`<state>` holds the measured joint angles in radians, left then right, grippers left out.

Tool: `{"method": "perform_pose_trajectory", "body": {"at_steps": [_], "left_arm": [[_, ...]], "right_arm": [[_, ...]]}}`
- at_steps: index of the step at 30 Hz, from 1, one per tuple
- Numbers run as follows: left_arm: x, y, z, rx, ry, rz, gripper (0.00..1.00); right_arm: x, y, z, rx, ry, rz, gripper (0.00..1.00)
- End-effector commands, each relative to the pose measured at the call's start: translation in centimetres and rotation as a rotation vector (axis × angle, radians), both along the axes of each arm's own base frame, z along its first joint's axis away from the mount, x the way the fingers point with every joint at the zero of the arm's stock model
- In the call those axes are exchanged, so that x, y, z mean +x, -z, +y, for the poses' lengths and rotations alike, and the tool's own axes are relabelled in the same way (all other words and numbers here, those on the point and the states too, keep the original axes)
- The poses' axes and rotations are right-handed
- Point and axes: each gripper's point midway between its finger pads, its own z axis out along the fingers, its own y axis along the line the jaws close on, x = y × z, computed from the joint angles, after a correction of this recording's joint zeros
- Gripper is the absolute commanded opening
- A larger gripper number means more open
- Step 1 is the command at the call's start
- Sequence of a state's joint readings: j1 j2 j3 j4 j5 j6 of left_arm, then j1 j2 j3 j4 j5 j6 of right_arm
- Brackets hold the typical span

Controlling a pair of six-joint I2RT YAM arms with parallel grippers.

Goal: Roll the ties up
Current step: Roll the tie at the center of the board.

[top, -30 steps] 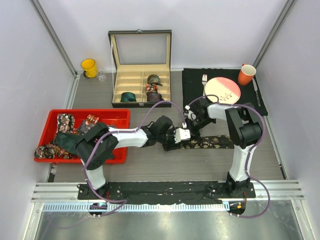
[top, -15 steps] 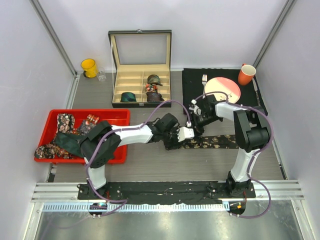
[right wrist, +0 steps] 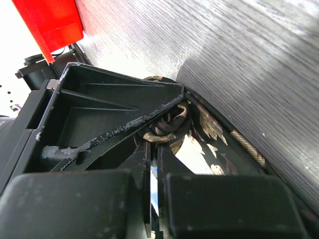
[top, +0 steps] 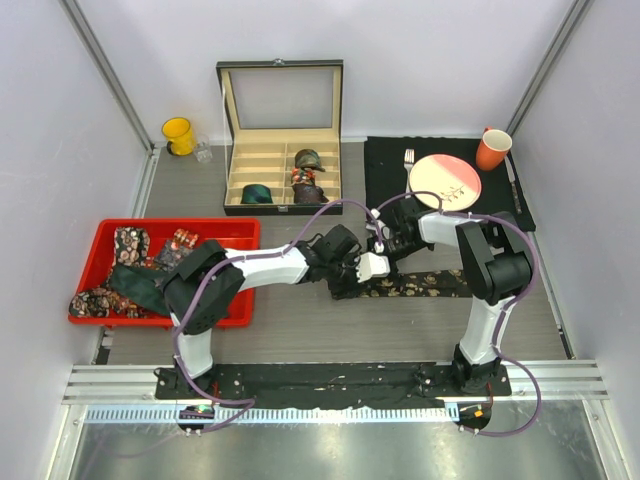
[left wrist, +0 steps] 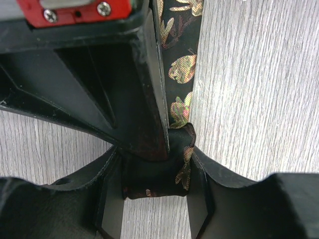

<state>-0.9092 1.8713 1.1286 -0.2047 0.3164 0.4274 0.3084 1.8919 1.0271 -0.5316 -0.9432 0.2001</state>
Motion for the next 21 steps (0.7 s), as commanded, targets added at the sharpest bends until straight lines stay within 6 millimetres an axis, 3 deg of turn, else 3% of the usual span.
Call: {"method": "perform_pose_trajectory", "body": {"at_steps": [1,2,5,7,13,21], "left_arm": [[-1.6,3.2,2.9,0.118,-0.023,0.084,0.34],[-1.8,3.0,3.1,0.101,-0.027,0.089,0.44],[-1.2,0.9,2.0,-0.019,-0.04,0.077,0.54],[-0.7,-1.0,0.9,-0.11,-0.034,0.052,0.57],[0.7,-3.9,-0.4,-0.279,-0.06,0.01,0.61],[0.0,-4.3,-1.8,-0.36,-0.014,0.036,0.67]], "right_arm": [[0.1,4.1,-1.8,-0.171,-0.017,-0.048,0.01],[0.2,4.7,-2.4,-0.213,-0.013,-0.057,0.01],[0.1,5.8,-3.3,-0.283,-0.009,-0.054,0.01],[0.2,6.3,-3.8,-0.315,-0.006,-0.059,0.01],[0.6,6.8,-5.0,-0.389,0.008,-0.082,0.01],[1.1,7.3,-6.1,-0.469,0.011,-0.107,0.01]]}}
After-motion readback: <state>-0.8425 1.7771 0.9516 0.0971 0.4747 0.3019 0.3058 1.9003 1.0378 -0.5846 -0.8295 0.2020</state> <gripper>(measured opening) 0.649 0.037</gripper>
